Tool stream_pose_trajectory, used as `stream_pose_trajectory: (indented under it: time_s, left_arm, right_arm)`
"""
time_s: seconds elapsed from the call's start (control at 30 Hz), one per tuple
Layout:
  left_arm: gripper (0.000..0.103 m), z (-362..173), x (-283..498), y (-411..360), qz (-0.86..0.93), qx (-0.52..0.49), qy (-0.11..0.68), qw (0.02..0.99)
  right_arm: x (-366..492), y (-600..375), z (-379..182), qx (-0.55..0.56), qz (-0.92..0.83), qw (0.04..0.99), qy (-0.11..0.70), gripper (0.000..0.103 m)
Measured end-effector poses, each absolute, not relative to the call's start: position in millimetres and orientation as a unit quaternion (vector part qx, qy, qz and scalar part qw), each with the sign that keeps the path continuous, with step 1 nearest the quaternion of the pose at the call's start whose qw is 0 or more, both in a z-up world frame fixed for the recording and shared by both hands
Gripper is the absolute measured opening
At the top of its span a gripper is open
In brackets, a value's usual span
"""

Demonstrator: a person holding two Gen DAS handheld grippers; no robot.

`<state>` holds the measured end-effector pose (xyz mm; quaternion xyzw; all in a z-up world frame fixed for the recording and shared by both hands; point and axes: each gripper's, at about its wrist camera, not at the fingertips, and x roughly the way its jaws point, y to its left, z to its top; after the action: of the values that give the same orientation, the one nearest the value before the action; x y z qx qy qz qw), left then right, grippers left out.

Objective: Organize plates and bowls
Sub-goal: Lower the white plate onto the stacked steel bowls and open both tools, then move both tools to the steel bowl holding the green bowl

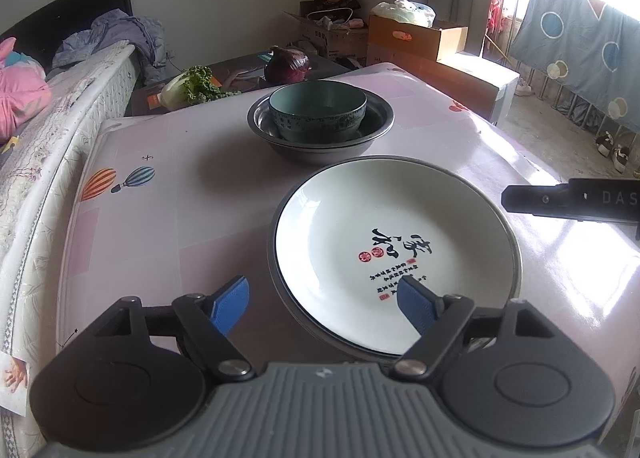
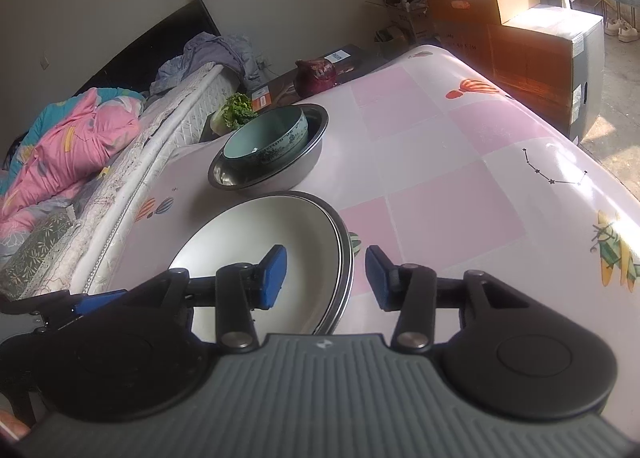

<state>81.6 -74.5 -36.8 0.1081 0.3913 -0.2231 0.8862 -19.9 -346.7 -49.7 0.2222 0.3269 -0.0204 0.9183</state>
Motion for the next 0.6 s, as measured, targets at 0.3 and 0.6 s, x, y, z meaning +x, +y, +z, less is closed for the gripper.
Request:
stream_pose_trajectory:
  time_s: [0.3,0.6]
  left_arm:
    - [0.091,-25.1,82.9,-71.0,-0.185,0.116,0.406,0.888]
    - [0.094,-18.3,91.4,-63.6,-0.16,0.102,0.42,0.887]
  right_arm:
    - [-32.2,-336.9,-39.0,0.195,-0.014,0.924,0.329,0.082]
    - [-30.4,-335.9,-11.8,0.152,-0.014,0.935,0.321,0.09]
